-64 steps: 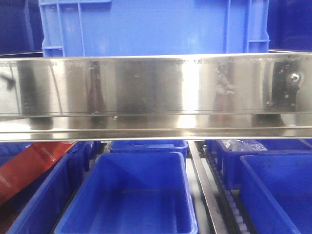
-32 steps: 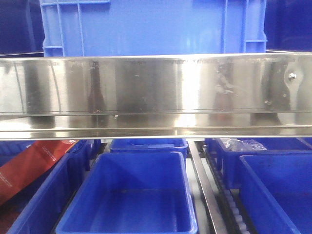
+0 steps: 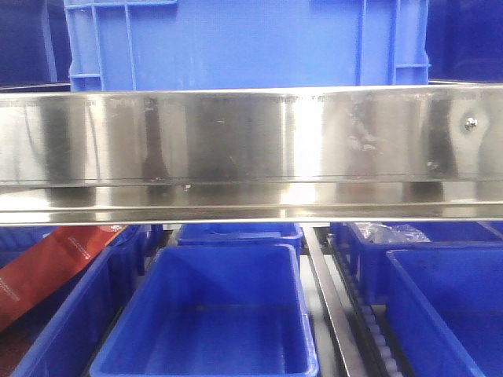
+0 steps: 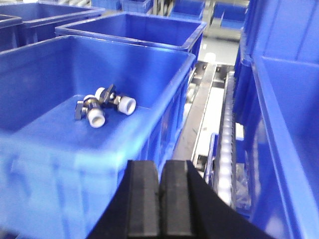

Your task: Place valve from conveyor to right shelf box

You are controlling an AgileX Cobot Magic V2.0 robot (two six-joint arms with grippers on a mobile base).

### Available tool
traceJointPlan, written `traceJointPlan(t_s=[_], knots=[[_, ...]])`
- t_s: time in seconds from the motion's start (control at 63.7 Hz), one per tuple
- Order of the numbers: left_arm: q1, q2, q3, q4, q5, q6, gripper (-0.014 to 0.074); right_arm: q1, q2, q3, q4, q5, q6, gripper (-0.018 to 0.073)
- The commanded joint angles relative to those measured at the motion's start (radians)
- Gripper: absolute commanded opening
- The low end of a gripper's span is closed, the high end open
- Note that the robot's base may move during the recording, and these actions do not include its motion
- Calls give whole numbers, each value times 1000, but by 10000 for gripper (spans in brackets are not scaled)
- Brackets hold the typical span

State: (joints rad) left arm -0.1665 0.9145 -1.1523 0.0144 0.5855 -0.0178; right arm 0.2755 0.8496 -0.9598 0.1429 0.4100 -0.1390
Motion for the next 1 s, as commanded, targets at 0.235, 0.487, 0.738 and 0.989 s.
traceJointPlan(t_s=[0.235,0.487,0.738,0.989], knots=[[4,-415,470,2,-247,-11,-111,-4,-362,367,-8,-140,2,-155],[4,-663,699,2,-324,-11,-111,-4,-531,491,-8,-148,2,-155],[4,-760,799,2,-401,-11,-111,-4,-537,496,-8,-148,2,-155],[4,-760,799,2,-393,-11,-111,-4,-539,496,-8,-147,2,-155]])
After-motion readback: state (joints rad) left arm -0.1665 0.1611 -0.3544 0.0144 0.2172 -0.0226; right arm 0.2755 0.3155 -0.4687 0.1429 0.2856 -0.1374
